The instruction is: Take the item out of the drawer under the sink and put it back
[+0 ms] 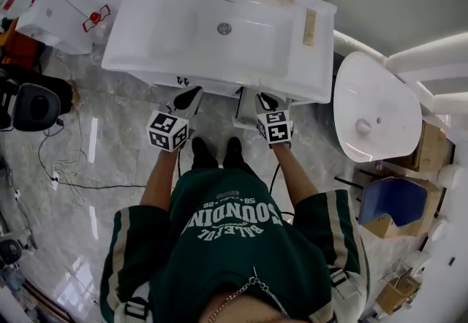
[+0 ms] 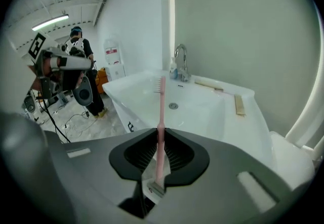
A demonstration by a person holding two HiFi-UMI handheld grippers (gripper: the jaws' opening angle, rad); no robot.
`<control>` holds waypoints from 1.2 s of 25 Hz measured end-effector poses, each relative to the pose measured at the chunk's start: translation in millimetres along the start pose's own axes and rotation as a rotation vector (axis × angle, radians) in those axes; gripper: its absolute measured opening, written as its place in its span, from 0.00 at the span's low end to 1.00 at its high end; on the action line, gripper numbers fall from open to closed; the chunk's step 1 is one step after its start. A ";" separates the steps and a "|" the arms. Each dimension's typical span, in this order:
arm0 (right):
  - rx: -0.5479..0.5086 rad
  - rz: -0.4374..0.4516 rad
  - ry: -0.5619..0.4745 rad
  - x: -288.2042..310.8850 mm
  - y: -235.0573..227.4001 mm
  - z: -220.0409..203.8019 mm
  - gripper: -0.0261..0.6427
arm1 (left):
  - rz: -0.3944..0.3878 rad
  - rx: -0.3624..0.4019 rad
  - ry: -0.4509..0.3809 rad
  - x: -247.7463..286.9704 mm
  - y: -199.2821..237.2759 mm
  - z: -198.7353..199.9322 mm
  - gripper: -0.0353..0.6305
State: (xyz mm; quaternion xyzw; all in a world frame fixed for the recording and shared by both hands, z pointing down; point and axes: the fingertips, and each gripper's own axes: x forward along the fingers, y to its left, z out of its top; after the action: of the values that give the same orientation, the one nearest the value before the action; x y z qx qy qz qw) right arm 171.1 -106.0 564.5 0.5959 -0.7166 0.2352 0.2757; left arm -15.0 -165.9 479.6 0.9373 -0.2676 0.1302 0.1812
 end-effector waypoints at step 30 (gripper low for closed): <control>0.089 0.009 -0.478 -92.1 -30.4 198.1 0.11 | 0.055 0.125 -0.186 1.9 26.1 117.5 0.13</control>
State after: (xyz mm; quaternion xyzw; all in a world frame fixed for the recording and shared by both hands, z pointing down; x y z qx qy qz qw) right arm 190.9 -176.6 356.5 0.6431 -0.7530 0.1200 0.0706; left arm -10.5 -235.5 381.5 0.9472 -0.3002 0.0640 0.0932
